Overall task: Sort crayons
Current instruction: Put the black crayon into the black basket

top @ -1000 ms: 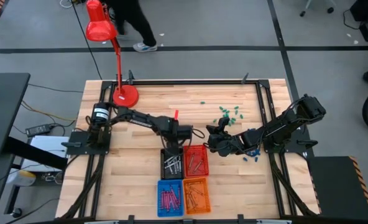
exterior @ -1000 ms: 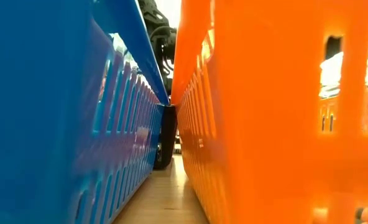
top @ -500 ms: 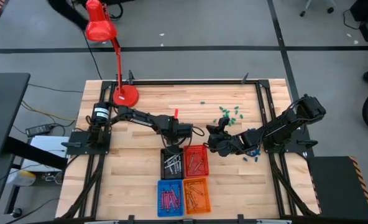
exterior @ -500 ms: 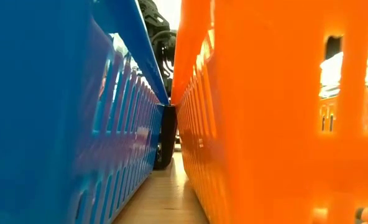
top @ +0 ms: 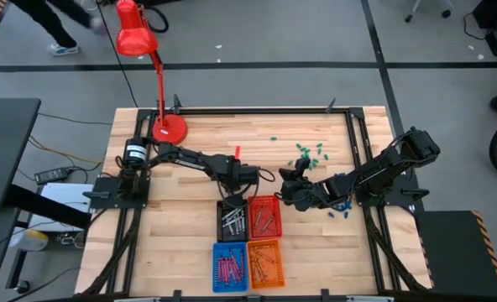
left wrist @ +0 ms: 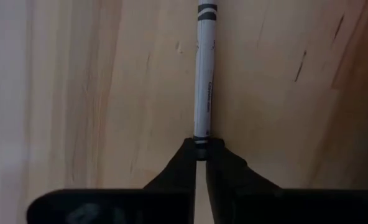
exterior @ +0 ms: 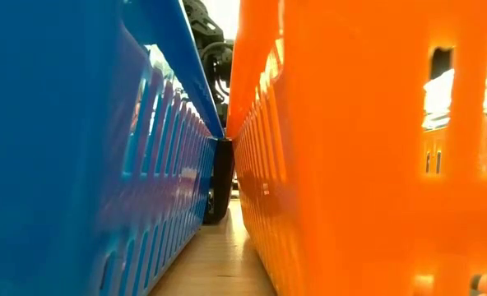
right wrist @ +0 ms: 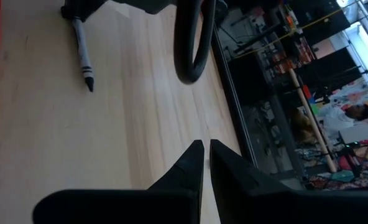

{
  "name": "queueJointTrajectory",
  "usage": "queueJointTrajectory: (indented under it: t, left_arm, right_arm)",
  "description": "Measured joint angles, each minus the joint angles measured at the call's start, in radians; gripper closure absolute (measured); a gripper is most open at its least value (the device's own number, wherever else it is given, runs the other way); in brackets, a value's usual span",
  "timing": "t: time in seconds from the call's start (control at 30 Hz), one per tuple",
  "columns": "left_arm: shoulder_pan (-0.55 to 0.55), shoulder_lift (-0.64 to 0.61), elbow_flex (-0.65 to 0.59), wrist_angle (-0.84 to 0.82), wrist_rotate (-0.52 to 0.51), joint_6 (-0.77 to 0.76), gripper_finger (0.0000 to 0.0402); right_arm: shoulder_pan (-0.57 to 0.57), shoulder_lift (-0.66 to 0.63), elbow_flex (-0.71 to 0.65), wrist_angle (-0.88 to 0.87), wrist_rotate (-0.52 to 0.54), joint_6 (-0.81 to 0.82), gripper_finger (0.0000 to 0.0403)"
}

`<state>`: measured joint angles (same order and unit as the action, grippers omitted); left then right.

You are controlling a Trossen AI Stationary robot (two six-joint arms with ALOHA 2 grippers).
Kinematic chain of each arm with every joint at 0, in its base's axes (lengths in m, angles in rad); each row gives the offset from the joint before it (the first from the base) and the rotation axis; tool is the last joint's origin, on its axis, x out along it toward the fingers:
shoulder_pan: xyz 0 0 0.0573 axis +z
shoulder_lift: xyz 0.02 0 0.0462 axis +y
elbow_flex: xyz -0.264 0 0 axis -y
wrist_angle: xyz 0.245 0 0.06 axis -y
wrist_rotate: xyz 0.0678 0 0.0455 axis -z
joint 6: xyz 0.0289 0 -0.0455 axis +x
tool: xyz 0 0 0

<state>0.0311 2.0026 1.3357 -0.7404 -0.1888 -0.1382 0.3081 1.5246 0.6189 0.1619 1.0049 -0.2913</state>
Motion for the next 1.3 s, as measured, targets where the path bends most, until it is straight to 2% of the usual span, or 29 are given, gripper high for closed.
queueJointTrajectory:
  t: [0.37,0.63,0.77,1.0,1.1,1.3]
  left_arm:
    - [0.003,-0.094,-0.003,-0.040,0.000,-0.032,0.0378]
    - [0.000,-0.173,-0.001,-0.165,0.007,-0.116,0.0377]
    - [-0.001,-0.227,-0.001,-0.216,0.083,-0.204,0.0377]
    - [-0.043,-0.293,0.001,-0.203,0.338,-0.400,0.0376]
    - [-0.083,-0.295,0.001,-0.191,0.373,-0.496,0.0376]
    - [-0.177,-0.295,0.001,-0.158,0.376,-0.740,0.0376]
  right_arm:
    - [0.000,0.000,0.000,-0.006,0.064,-0.008,0.0369]
    - [0.000,0.000,0.000,-0.006,0.075,-0.008,0.0369]
    - [0.000,0.000,0.000,-0.005,0.075,-0.008,0.0369]
    - [0.000,0.000,0.000,-0.006,0.074,-0.008,0.0369]
    - [0.000,0.000,0.000,-0.006,0.071,-0.008,0.0369]
    - [0.020,0.000,0.000,-0.007,0.071,-0.008,0.0369]
